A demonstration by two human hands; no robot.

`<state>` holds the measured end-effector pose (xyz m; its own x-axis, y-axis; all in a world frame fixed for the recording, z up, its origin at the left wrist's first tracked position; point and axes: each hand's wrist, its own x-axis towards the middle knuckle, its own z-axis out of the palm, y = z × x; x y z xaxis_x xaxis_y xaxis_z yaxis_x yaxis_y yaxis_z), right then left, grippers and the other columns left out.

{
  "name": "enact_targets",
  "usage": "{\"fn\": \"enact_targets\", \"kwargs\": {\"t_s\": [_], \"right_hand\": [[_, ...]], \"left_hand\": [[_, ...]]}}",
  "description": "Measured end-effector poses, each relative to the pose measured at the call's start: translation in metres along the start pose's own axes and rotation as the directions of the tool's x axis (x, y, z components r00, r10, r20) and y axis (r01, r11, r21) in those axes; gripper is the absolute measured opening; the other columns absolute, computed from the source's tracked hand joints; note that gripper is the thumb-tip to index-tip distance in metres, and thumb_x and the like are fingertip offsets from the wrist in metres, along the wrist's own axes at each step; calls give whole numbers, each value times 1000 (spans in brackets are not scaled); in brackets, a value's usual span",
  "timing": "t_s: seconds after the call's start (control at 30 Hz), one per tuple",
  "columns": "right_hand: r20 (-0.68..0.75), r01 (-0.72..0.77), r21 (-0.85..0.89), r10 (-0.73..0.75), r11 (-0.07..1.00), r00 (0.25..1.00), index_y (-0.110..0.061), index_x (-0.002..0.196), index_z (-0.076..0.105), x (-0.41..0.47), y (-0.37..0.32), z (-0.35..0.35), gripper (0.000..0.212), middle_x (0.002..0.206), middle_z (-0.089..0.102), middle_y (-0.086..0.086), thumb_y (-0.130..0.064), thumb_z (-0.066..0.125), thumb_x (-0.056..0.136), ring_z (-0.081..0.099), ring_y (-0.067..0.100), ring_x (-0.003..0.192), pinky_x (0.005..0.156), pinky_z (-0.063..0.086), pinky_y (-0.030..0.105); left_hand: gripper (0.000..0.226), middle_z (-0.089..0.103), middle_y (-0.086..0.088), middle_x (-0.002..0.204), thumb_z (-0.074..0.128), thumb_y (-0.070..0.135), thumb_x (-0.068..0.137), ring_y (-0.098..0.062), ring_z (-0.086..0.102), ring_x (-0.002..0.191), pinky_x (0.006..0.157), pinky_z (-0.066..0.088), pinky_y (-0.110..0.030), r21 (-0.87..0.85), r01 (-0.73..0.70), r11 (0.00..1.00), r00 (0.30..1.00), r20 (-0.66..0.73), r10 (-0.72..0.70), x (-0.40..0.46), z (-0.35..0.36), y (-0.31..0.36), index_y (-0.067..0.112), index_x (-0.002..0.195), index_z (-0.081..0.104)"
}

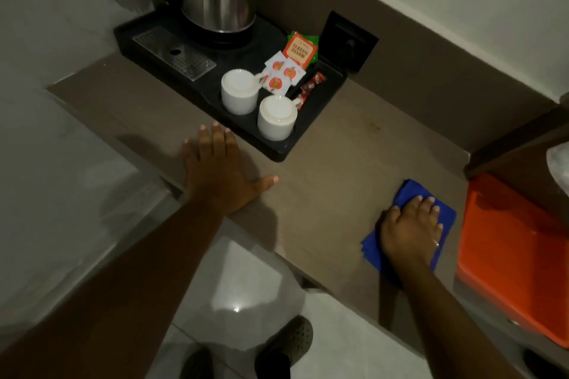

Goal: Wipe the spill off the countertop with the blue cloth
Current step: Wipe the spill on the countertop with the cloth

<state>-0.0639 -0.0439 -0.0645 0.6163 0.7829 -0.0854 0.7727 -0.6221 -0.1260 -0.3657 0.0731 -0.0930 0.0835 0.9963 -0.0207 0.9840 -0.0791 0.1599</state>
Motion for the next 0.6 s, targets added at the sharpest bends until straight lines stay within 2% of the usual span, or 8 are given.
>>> {"fn": "enact_targets", "kwargs": {"t_s": [0.07,0.17,0.23,0.3,0.37,0.47,0.6], "right_hand": [[25,46,27,-47,999,999,-2,150,9,-4,-31,5,62,160,6,19,-33,27,100,4,34,148,120,6,49],[51,297,49,-299,954,953,-7,151,5,-30,-57,18,61,162,1,12,-35,24,100,-2,26,149,120,-1,42],[69,427,58,-431,902,900,-11,151,5,-42,-50,18,60,162,0,7,-36,24,100,-3,22,149,119,-4,39],[82,494,70,-499,866,863,-14,151,8,-43,-27,12,59,161,3,3,-37,25,99,-1,17,148,120,-1,38],[64,446,91,-452,890,890,-15,151,13,-37,0,5,62,160,7,3,-38,26,95,4,17,148,119,2,38],[23,254,99,-258,962,966,-10,150,18,-19,32,-1,57,160,14,10,-32,33,99,11,25,147,120,7,43],[28,146,28,-147,989,989,-7,150,17,25,42,-3,57,160,13,14,-29,33,99,11,29,147,119,10,47]], "left_hand": [[141,13,-22,162,24,104,53,-43,11,148,116,16,-65,-15,4,1000,1000,11,-4,-1,0,1,4,152,12],[143,11,-21,163,19,105,51,-42,10,148,117,15,-65,-13,8,1000,999,39,-8,-3,-2,0,5,152,11],[143,12,-21,163,15,105,50,-42,11,148,117,16,-65,-3,4,1000,999,43,-4,-4,-3,0,5,152,12],[144,13,-22,163,10,104,49,-42,12,148,117,16,-64,-10,-8,1000,999,38,8,-4,-4,-1,4,152,13],[144,12,-22,163,12,104,49,-42,12,148,117,15,-64,-24,-12,1000,999,40,13,-2,-4,-2,3,152,11],[144,12,-25,162,20,105,52,-42,12,148,117,15,-63,-43,-2,999,999,32,4,-1,-1,-3,1,152,11],[142,23,-30,157,17,104,56,-45,20,145,114,19,-65,-29,-4,1000,1000,11,4,-1,6,-2,-4,148,23]]}}
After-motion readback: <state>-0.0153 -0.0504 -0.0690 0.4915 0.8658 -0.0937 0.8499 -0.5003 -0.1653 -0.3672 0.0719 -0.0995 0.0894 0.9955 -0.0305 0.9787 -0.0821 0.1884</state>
